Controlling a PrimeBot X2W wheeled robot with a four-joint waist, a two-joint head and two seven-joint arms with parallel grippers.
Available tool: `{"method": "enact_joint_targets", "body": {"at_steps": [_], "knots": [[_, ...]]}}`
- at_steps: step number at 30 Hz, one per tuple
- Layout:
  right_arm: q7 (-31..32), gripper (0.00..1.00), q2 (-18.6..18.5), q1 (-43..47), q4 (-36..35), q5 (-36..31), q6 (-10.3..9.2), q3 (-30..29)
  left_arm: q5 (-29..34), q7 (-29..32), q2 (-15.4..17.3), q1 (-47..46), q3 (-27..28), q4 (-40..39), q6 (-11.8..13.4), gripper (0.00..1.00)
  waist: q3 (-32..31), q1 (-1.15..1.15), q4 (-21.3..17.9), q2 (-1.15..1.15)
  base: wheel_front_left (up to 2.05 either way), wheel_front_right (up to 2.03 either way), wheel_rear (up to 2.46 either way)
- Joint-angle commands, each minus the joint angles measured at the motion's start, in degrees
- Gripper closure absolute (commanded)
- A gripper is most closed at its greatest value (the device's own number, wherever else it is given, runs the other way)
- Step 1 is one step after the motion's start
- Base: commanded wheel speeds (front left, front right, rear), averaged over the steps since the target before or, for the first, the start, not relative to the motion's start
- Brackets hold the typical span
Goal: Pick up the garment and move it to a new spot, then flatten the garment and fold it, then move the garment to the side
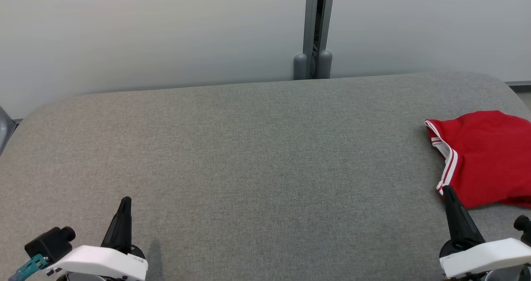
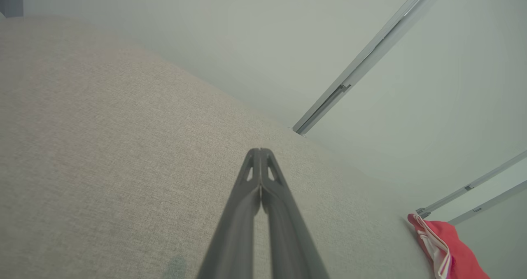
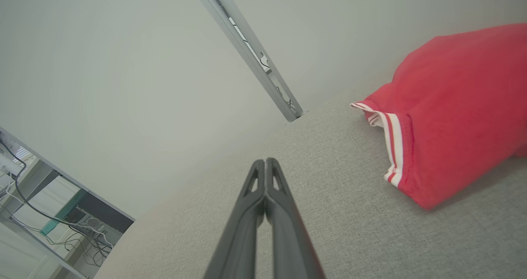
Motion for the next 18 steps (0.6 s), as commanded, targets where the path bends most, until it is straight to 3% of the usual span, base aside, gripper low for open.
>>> {"method": "enact_joint_targets", "body": {"at_steps": [1, 18], "knots": [[0.3, 1.0, -0.7, -1.8, -0.2, 2.5, 0.0, 0.0, -1.9, 0.4, 0.1, -2.1, 1.1, -0.5, -0.5, 1.0, 0.0, 0.0, 0.0, 0.0, 0.0, 0.0, 0.0], [1.7, 1.0, -0.8, -4.1, 3.0, 15.3, -0.01, -0.2, -12.3, 3.2, -1.8, -3.1, 4.7, 0.2, -2.6, 1.0, 0.1, 0.0, -0.2, 0.0, 0.0, 0.0, 0.0]]}}
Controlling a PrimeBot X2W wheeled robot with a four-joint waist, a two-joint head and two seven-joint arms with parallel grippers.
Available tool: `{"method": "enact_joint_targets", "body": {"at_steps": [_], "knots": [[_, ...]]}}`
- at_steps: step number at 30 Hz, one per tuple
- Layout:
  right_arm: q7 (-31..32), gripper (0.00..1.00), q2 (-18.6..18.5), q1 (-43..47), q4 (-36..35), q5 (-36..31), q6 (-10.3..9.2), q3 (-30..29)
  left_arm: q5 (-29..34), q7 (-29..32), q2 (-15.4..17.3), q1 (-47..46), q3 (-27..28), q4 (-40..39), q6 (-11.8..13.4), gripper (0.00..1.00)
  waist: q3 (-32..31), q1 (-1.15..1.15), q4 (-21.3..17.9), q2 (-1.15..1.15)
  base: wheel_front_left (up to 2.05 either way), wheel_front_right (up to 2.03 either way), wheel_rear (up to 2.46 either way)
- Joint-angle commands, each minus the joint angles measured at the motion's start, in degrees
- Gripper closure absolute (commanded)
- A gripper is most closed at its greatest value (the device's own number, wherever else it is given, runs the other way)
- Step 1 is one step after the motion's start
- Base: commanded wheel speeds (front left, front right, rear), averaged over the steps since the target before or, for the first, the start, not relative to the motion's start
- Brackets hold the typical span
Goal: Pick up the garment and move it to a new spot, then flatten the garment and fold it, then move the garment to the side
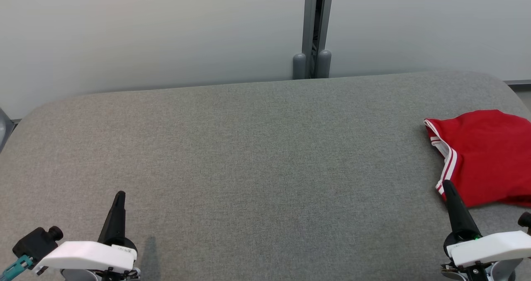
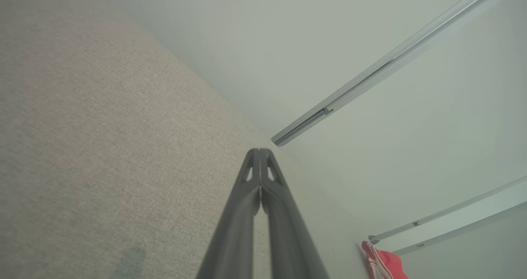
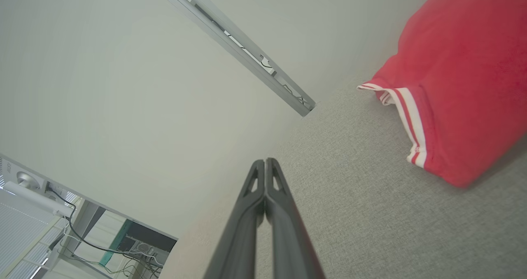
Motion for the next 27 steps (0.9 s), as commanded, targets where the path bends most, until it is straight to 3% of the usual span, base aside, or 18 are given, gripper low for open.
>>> {"method": "enact_joint_targets", "body": {"at_steps": [1, 27], "knots": [[0.3, 1.0, -0.6, -1.5, 0.0, 2.2, -0.01, -0.1, -1.7, 0.3, 0.2, -1.8, 1.0, -0.4, -0.6, 1.0, 0.0, 0.0, 0.0, 0.0, 0.0, 0.0, 0.0], [2.1, 1.0, -0.6, -4.2, 3.8, 17.3, -0.01, -0.5, -14.0, 3.6, -2.2, -2.9, 5.4, 0.4, -3.1, 1.0, 0.2, 0.0, -0.3, 0.0, 0.0, 0.0, 0.0]]}}
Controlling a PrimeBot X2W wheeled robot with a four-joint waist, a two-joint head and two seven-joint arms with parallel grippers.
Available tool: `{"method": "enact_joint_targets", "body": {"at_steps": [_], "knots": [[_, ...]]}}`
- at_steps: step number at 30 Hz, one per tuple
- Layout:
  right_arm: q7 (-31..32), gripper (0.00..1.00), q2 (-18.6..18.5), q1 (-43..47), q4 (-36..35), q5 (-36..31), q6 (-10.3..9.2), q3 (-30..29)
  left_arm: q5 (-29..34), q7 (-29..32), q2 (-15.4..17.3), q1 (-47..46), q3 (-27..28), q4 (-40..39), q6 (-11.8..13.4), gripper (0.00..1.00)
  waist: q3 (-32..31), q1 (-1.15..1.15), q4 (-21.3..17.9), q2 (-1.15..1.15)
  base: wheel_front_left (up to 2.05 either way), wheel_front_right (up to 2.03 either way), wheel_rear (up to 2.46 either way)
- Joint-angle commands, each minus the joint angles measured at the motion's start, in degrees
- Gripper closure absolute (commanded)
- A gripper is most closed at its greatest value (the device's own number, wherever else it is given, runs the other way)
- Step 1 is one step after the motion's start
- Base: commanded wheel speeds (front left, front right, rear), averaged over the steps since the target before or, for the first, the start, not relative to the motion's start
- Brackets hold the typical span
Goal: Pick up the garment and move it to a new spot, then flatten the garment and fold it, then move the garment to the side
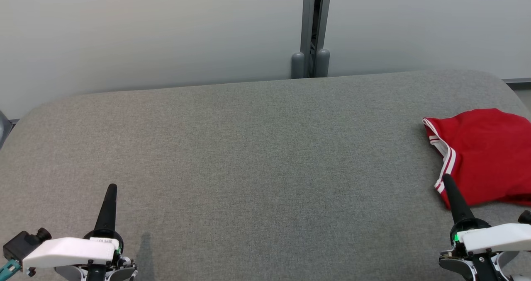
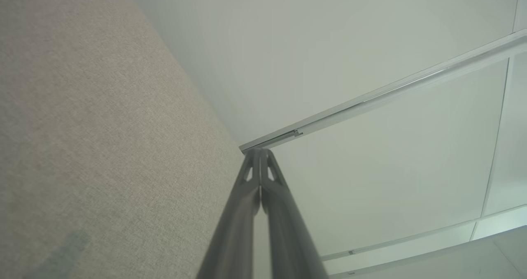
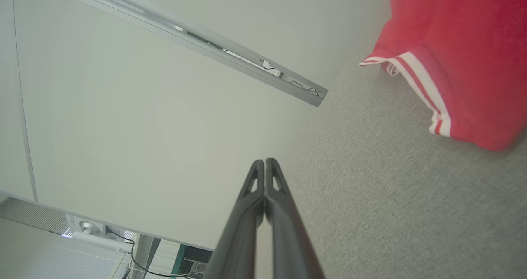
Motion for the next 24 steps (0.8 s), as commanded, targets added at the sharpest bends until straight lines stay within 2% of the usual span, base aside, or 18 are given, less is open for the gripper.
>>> {"method": "enact_joint_targets", "body": {"at_steps": [1, 24], "knots": [[0.4, 1.0, -0.5, -1.1, 0.0, 1.5, -0.01, -0.1, -1.0, 0.2, 0.1, -1.5, 0.7, -0.3, -0.7, 1.0, 0.0, 0.0, 0.0, 0.0, 0.0, 0.0, 0.0], [1.7, 1.0, -0.5, -3.1, 2.7, 12.1, -0.01, -0.5, -9.7, 2.7, -1.6, -2.2, 3.8, 0.4, -2.3, 1.0, 0.1, 0.0, -0.2, 0.0, 0.0, 0.0, 0.0]]}}
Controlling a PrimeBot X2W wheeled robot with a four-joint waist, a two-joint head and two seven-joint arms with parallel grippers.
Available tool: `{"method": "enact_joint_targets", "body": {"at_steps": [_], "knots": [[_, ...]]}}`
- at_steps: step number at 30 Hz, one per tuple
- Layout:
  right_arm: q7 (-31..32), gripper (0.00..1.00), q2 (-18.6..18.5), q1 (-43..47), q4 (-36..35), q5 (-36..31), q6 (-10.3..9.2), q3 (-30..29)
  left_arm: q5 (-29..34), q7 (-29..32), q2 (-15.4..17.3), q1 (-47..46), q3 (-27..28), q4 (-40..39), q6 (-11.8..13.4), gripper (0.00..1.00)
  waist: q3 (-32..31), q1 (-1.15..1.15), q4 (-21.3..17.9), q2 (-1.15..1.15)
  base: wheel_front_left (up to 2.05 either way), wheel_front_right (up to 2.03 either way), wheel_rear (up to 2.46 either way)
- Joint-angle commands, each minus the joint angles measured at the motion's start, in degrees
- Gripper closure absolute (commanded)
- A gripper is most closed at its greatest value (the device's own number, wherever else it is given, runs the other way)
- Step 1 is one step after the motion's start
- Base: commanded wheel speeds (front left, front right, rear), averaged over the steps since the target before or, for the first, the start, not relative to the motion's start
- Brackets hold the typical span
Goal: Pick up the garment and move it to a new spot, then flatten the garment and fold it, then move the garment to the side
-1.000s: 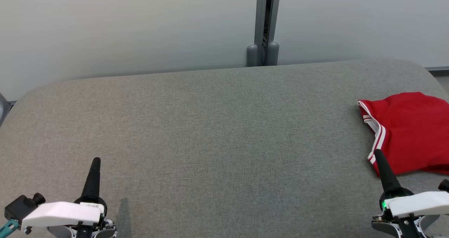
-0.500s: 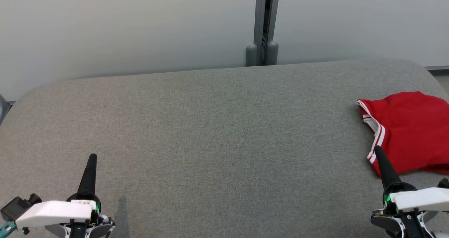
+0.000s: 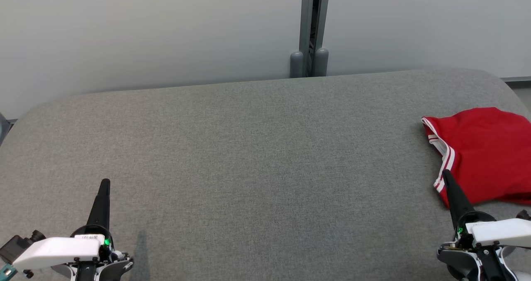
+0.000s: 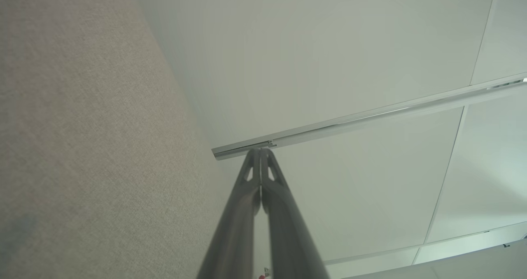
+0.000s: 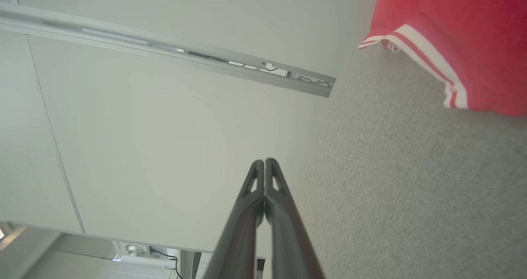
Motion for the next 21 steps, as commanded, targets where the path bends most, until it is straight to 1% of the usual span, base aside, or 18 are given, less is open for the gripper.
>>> {"method": "enact_joint_targets", "body": {"at_steps": [1, 21], "knots": [[0.3, 1.0, -0.4, -0.9, 0.0, 0.9, 0.0, -0.2, -0.9, 0.3, 0.1, -1.2, 0.5, -0.1, -0.4, 1.0, 0.0, 0.0, 0.0, 0.0, 0.0, 0.0, 0.0], [1.5, 1.0, -0.4, -2.7, 2.4, 10.2, 0.0, -0.6, -8.5, 2.3, -1.4, -1.9, 3.2, 0.5, -2.0, 1.0, 0.2, 0.0, -0.2, 0.0, 0.0, 0.0, 0.0]]}}
